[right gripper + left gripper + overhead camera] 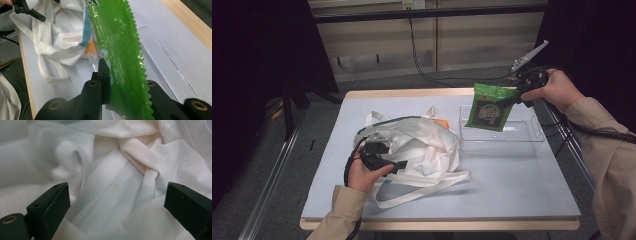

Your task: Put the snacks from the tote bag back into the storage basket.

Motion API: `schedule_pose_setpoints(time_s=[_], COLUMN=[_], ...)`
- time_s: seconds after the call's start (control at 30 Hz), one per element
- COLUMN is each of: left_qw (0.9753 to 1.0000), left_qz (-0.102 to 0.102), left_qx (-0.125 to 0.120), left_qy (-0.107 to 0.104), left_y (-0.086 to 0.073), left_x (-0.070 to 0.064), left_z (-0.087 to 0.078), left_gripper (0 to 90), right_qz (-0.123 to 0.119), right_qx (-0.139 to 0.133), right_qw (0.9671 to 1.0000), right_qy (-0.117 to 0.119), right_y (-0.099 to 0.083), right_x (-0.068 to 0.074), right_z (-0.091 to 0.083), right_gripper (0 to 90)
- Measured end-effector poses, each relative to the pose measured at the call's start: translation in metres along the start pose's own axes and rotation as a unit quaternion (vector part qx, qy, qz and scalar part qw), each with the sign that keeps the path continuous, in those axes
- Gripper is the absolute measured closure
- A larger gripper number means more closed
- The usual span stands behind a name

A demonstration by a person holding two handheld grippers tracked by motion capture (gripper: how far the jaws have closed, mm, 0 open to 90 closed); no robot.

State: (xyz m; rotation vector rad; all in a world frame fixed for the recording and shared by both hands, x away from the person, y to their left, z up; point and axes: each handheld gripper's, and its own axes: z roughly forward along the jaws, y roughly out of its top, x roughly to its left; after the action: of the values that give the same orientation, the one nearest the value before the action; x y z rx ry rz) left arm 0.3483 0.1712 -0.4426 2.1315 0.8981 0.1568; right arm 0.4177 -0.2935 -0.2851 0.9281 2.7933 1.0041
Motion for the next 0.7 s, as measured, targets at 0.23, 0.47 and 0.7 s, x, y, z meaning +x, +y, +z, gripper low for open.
schedule_pose_setpoints(time_s=[0.23, 0.47, 0.7], left_qw=[1.0000, 1.0000, 0.9999], left_qz=[0.002, 0.000, -0.001], left_qx=[0.001, 0.001, 0.002], left_qy=[-0.004, -0.009, -0.010], left_y=[0.000, 0.001, 0.001], left_x=[0.000, 0.000, 0.000], left_z=[0.000, 0.000, 0.000], left_gripper=[5.8, 5.3, 5.1], right_qz=[-0.001, 0.002, 0.008], right_qx=[0.007, 0.010, 0.011], right_qw=[1.0000, 0.9999, 0.9998], right_qy=[-0.007, -0.011, -0.012], right_y=[-0.002, -0.005, -0.007], right_x=[-0.011, -0.024, -0.036], right_z=[0.009, 0.020, 0.032], right_gripper=[79.2, 79.2, 79.1])
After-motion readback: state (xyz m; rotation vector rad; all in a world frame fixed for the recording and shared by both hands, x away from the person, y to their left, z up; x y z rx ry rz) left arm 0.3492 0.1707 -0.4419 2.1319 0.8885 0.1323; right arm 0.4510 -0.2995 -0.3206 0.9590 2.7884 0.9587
